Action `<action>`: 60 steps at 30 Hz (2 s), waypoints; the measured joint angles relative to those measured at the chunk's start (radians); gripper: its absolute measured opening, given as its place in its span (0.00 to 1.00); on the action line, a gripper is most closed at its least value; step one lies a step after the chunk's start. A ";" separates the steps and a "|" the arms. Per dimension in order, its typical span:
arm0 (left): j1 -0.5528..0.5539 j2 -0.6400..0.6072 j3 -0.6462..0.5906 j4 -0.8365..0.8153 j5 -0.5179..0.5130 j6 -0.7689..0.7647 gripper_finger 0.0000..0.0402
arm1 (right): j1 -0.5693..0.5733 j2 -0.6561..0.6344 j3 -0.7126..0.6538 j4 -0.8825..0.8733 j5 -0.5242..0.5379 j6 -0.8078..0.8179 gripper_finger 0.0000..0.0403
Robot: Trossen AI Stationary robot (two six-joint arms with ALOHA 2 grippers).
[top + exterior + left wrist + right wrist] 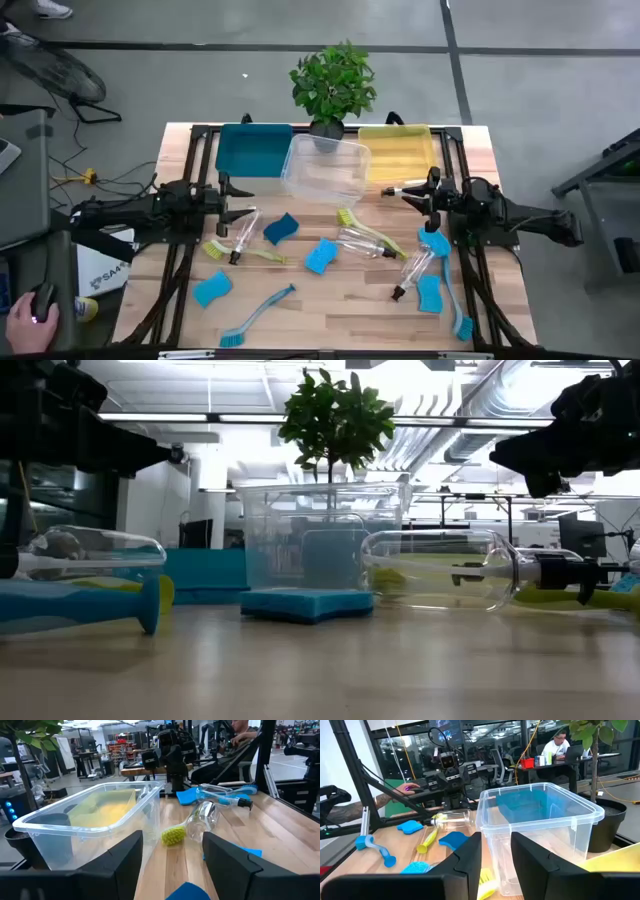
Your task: Pick & Place Kitchen Sink Supplies
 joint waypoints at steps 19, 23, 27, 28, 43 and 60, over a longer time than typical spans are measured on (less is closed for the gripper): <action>0.000 0.000 0.000 0.000 0.000 0.000 0.50 | 0.000 0.000 0.000 0.000 0.000 0.000 0.25; 0.000 0.000 0.000 0.000 0.000 0.000 0.50 | 0.000 0.000 0.000 0.000 0.000 0.000 0.25; 0.000 0.000 0.000 0.000 0.000 0.000 0.50 | 0.000 0.000 0.000 0.000 0.000 0.000 0.25; 0.000 0.000 0.000 0.000 0.000 0.000 0.50 | 0.000 0.000 0.000 0.000 0.000 0.000 0.25; 0.000 0.000 0.000 0.000 0.000 0.000 0.50 | 0.000 0.000 0.000 0.000 0.000 0.000 0.25; 0.000 0.000 0.000 0.000 0.000 0.000 0.50 | 0.000 0.002 0.020 0.099 -0.186 0.166 0.25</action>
